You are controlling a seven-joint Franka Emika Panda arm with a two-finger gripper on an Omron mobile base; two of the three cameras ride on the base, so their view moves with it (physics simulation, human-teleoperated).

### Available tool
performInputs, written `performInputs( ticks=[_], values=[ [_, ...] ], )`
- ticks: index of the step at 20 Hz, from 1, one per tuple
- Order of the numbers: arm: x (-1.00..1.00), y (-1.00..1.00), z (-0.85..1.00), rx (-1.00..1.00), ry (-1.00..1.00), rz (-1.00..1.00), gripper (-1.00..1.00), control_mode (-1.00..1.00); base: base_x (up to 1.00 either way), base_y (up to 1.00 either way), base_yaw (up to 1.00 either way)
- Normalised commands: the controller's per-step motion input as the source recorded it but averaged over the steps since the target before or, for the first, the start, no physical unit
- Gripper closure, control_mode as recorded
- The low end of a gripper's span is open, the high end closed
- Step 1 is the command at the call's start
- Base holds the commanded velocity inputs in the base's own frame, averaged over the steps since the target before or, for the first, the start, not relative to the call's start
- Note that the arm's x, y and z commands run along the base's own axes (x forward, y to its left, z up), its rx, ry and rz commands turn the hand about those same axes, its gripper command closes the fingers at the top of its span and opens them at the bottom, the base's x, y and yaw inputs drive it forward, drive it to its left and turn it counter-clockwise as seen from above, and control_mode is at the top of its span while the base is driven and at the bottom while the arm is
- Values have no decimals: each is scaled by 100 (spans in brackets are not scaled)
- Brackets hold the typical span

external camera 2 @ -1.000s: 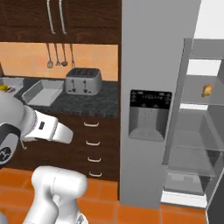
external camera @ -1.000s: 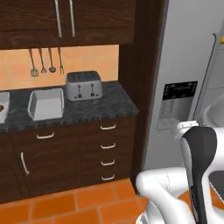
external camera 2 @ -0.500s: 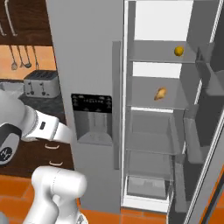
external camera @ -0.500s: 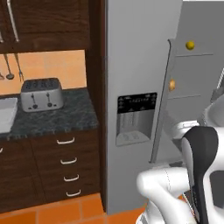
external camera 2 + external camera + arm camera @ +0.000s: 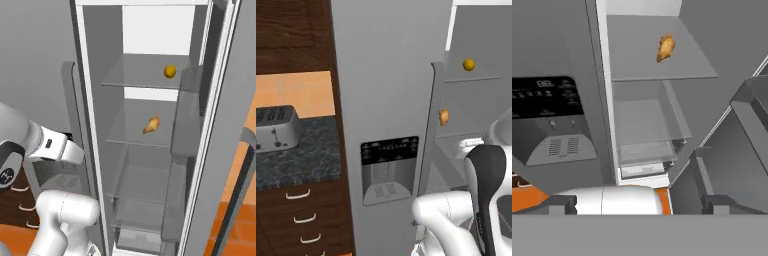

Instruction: Place one lemon and one chicken drumstick in each tupperware on the nearby counter, to pack two identical lunches.

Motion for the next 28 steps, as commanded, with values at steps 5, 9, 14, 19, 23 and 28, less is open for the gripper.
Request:
performInputs(
  ticks=[5,9,14,19,23,28],
  values=[
    [0,0,0,0,0,0,-100,100,54,-47,3],
    [0,0,0,0,0,0,-100,100,76,-34,9],
    [26,-46,4,7,0,14,-100,-100,5,-16,3],
    [82,-45,4,6,3,5,-100,-100,0,0,0],
    [100,10,-18,0,-2,0,-100,-100,0,0,0],
    [100,0,-47,0,0,0,-100,-100,0,0,0]
  ],
)
